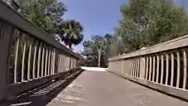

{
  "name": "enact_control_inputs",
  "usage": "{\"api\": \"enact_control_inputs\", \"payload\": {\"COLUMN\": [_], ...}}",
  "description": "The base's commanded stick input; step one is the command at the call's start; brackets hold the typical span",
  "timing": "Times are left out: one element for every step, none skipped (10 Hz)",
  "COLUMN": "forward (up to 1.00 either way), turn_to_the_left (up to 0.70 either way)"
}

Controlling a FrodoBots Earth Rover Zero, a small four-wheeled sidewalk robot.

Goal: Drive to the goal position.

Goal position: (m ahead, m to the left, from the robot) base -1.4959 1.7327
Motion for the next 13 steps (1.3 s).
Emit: {"api": "enact_control_inputs", "payload": {"forward": [0.45,0.45,0.45,0.45,0.45,0.45,0.45,0.45,0.45,0.45,0.45,0.45,0.45], "turn_to_the_left": [0.02,0.02,0.02,0.02,0.02,0.02,0.02,0.02,0.02,0.02,0.02,0.02,0.02]}}
